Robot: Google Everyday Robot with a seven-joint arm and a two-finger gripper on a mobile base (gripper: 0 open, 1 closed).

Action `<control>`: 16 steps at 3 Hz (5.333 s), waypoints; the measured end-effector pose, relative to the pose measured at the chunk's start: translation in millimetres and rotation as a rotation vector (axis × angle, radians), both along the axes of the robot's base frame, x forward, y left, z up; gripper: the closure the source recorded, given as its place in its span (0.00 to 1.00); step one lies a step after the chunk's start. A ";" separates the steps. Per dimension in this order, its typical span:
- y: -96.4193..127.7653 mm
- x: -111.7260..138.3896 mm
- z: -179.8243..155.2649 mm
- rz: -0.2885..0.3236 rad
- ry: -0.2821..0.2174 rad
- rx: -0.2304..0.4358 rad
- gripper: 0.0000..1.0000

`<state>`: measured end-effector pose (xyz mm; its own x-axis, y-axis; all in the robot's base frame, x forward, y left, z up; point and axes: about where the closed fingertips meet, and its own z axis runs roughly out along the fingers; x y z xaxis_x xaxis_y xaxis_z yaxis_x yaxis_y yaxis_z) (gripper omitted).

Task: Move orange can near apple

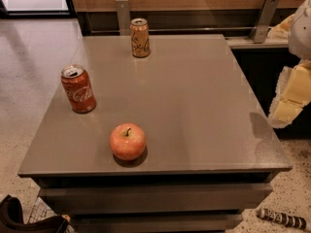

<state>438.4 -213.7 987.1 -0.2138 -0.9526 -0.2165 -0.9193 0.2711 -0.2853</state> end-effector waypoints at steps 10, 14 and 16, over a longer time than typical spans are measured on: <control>157.0 316.5 -14.3 0.017 -0.419 1.081 0.00; 233.5 384.2 -101.6 0.009 -0.246 1.181 0.00; 263.3 395.3 -105.3 0.063 -0.227 1.241 0.18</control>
Offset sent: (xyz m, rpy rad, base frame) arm 0.1441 -0.0215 0.0253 0.1925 -0.2434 -0.1228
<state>833.7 49.6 881.8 -0.0159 -0.0895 -0.9959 -0.9041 0.4267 -0.0239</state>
